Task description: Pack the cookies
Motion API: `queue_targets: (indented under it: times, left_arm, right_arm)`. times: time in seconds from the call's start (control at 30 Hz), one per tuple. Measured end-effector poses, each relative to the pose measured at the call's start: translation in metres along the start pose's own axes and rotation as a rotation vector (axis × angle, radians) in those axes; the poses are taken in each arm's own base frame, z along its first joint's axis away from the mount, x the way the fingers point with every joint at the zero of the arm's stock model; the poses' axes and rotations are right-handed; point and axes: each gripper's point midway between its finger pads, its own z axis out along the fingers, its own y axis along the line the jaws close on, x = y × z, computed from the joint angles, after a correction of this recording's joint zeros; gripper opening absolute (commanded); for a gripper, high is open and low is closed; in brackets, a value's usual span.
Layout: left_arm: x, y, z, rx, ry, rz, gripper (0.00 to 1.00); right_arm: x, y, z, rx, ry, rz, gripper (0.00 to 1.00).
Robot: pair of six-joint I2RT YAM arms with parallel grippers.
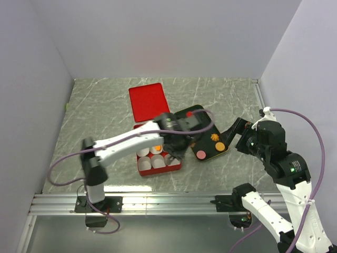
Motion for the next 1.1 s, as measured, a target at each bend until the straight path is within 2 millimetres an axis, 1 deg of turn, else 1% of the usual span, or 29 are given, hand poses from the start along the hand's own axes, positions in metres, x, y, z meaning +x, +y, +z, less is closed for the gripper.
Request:
queue_targets:
  times: [0.13,0.2,0.27,0.3,0.37,0.43,0.53,0.63,0.77,0.87,0.93,1.0,1.1]
  left_arm:
    - [0.013,0.051,-0.040,-0.018,-0.074,-0.107,0.01]
    - [0.025,0.082,-0.057,-0.040,-0.103,-0.166,0.02]
    - [0.038,0.110,-0.067,-0.069,-0.127,-0.223,0.04]
    - [0.044,0.121,-0.070,-0.081,-0.134,-0.244,0.07]
    - [0.059,0.140,-0.071,-0.110,-0.133,-0.281,0.08]
    - [0.072,0.152,-0.068,-0.129,-0.119,-0.303,0.08]
    - [0.089,0.164,-0.060,-0.156,-0.089,-0.332,0.04]
    - [0.097,0.171,-0.055,-0.172,-0.073,-0.363,0.01]
    - [0.102,0.173,-0.048,-0.177,-0.058,-0.382,0.00]
    - [0.111,0.172,-0.038,-0.175,-0.025,-0.385,0.00]
    - [0.116,0.171,-0.033,-0.172,-0.003,-0.391,0.02]
    - [0.118,0.169,-0.031,-0.165,0.009,-0.395,0.09]
    - [0.116,0.166,-0.031,-0.147,0.006,-0.398,0.16]
  right_arm:
    - [0.001,0.002,0.000,-0.010,0.007,0.000,1.00]
    - [0.002,0.003,0.000,-0.013,0.012,0.000,1.00]
    - [0.002,0.003,0.001,-0.014,0.015,-0.001,1.00]
    - [0.002,0.003,0.001,-0.014,0.018,-0.003,1.00]
    - [0.003,0.004,0.002,-0.014,0.026,-0.007,1.00]
    - [0.003,0.005,0.004,-0.015,0.032,-0.012,1.00]
    - [0.003,0.006,0.005,-0.017,0.042,-0.018,1.00]
    - [0.004,0.007,0.007,-0.018,0.051,-0.021,1.00]
    - [0.004,0.007,0.009,-0.013,0.059,-0.026,1.00]
    - [0.002,0.009,0.009,-0.016,0.055,-0.029,1.00]
    - [0.001,0.009,0.009,-0.017,0.054,-0.030,1.00]
    - [0.001,0.009,0.010,-0.017,0.054,-0.032,1.00]
    - [0.001,0.009,0.010,-0.017,0.054,-0.032,1.00]
